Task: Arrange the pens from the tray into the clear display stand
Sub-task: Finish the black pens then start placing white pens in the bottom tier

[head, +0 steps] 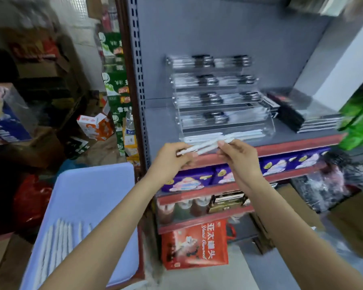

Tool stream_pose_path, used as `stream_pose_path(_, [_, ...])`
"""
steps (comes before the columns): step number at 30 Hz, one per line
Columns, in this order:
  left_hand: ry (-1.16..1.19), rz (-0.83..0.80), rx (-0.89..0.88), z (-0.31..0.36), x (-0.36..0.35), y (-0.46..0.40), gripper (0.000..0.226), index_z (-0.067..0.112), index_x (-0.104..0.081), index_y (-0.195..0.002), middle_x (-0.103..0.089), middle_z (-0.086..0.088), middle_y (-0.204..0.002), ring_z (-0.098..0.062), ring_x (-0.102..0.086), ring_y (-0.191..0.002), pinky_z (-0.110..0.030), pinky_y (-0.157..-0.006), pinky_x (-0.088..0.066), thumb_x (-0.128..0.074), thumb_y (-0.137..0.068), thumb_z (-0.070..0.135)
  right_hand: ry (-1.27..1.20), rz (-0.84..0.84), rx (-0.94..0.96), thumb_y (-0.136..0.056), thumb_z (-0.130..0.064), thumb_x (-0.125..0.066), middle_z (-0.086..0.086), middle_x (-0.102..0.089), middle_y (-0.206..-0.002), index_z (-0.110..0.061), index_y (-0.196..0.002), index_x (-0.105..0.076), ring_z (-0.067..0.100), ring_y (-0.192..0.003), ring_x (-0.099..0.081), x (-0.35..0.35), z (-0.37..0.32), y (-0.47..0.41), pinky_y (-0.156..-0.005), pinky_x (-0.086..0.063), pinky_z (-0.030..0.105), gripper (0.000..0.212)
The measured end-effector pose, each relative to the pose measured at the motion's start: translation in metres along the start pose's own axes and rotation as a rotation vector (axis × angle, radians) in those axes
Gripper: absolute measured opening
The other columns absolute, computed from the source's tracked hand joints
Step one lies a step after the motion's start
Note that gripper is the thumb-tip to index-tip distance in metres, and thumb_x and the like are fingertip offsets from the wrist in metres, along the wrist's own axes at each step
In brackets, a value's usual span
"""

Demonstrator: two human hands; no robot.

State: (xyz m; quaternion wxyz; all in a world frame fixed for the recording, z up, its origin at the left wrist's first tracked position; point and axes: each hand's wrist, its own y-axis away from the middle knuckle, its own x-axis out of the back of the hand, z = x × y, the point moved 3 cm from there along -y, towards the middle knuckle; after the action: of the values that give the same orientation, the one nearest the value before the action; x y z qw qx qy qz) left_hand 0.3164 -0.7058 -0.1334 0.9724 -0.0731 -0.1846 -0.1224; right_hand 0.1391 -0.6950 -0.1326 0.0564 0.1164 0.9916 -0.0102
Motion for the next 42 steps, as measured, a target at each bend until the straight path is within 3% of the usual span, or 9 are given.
stream_pose_path(4, [0.046, 0.116, 0.009, 0.026, -0.050, -0.052, 0.007, 0.019, -0.065, -0.085, -0.069, -0.001, -0.071, -0.007, -0.067, -0.065, -0.034, -0.078, -0.055, -0.065, -0.086, 0.012, 0.095, -0.006, 0.032, -0.086, -0.011, -0.064, -0.003, -0.063, -0.065, -0.006, -0.088, -0.061, 0.002, -0.056, -0.060, 0.069, -0.016, -0.055, -0.059, -0.049, 0.014, 0.006])
stream_pose_path(7, [-0.123, 0.227, 0.003, 0.032, -0.077, -0.085, 0.011, 0.016, -0.069, -0.095, -0.068, 0.005, -0.083, 0.004, -0.063, -0.075, -0.024, -0.082, -0.046, -0.066, -0.085, 0.019, 0.329, 0.079, 0.118, -0.086, -0.017, -0.066, 0.000, -0.063, -0.081, -0.007, -0.102, -0.064, 0.005, -0.069, -0.062, 0.125, -0.020, -0.096, -0.065, -0.053, 0.019, 0.018])
stream_pose_path(10, [-0.336, 0.251, 0.042, 0.035, -0.097, -0.109, 0.027, 0.012, -0.069, -0.108, -0.068, -0.003, -0.109, -0.020, -0.058, -0.109, -0.027, -0.090, -0.040, -0.066, -0.085, 0.027, 0.521, 0.143, 0.151, -0.084, -0.020, -0.068, 0.003, -0.063, -0.093, -0.009, -0.107, -0.062, 0.015, -0.087, -0.059, 0.166, -0.021, -0.127, -0.085, -0.050, 0.036, 0.026])
stream_pose_path(14, [-0.428, 0.215, 0.086, 0.039, -0.118, -0.132, 0.018, 0.015, -0.070, -0.102, -0.071, -0.008, -0.098, -0.022, -0.063, -0.081, -0.026, -0.073, -0.042, -0.065, -0.087, 0.023, 0.655, 0.151, 0.178, -0.085, -0.017, -0.066, 0.013, -0.061, -0.115, -0.005, -0.116, -0.057, 0.019, -0.100, -0.055, 0.189, -0.022, -0.158, -0.096, -0.046, 0.040, 0.034])
stream_pose_path(16, [-0.478, 0.195, 0.087, 0.041, -0.126, -0.142, 0.020, 0.016, -0.070, -0.104, -0.071, -0.007, -0.099, -0.021, -0.063, -0.081, -0.026, -0.074, -0.042, -0.066, -0.086, 0.024, 0.650, 0.116, 0.158, -0.087, -0.019, -0.064, 0.012, -0.057, -0.120, -0.007, -0.121, -0.054, 0.022, -0.110, -0.054, 0.190, -0.020, -0.166, -0.100, -0.043, 0.042, 0.038])
stream_pose_path(23, [-0.426, 0.203, 0.095, 0.031, -0.140, -0.153, 0.022, 0.018, -0.068, -0.106, -0.071, -0.001, -0.098, -0.018, -0.064, -0.079, -0.025, -0.074, -0.044, -0.063, -0.088, 0.028, 0.599, 0.040, 0.114, -0.089, -0.019, -0.061, 0.012, -0.055, -0.121, -0.008, -0.128, -0.047, 0.021, -0.109, -0.054, 0.187, -0.008, -0.178, -0.091, -0.043, 0.030, 0.042])
stream_pose_path(28, [-0.394, 0.198, 0.029, 0.030, -0.139, -0.146, 0.004, 0.030, -0.053, -0.090, -0.070, 0.006, -0.081, -0.016, -0.057, -0.058, -0.030, -0.063, -0.046, -0.053, -0.094, 0.029, 0.560, 0.008, 0.076, -0.091, -0.017, -0.058, 0.010, -0.055, -0.119, -0.009, -0.128, -0.046, 0.019, -0.105, -0.054, 0.184, -0.004, -0.183, -0.083, -0.041, 0.027, 0.039])
stream_pose_path(32, [-0.514, 0.178, -0.002, 0.032, -0.137, -0.140, 0.010, 0.030, -0.042, -0.088, -0.069, -0.005, -0.080, -0.030, -0.056, -0.059, -0.042, -0.059, -0.049, -0.045, -0.096, 0.035, 0.551, -0.007, 0.080, -0.092, -0.018, -0.057, 0.003, -0.056, -0.110, -0.011, -0.127, -0.047, 0.016, -0.100, -0.055, 0.180, -0.002, -0.184, -0.078, -0.041, 0.026, 0.037])
stream_pose_path(42, [-0.538, 0.086, -0.011, 0.038, -0.152, -0.144, 0.013, 0.025, -0.045, -0.097, -0.069, -0.009, -0.077, -0.027, -0.055, -0.056, -0.045, -0.063, -0.051, -0.042, -0.097, 0.038, 0.567, -0.047, 0.048, -0.092, -0.016, -0.056, 0.002, -0.060, -0.112, -0.012, -0.126, -0.053, 0.016, -0.102, -0.057, 0.181, 0.001, -0.181, -0.084, -0.043, 0.028, 0.034])
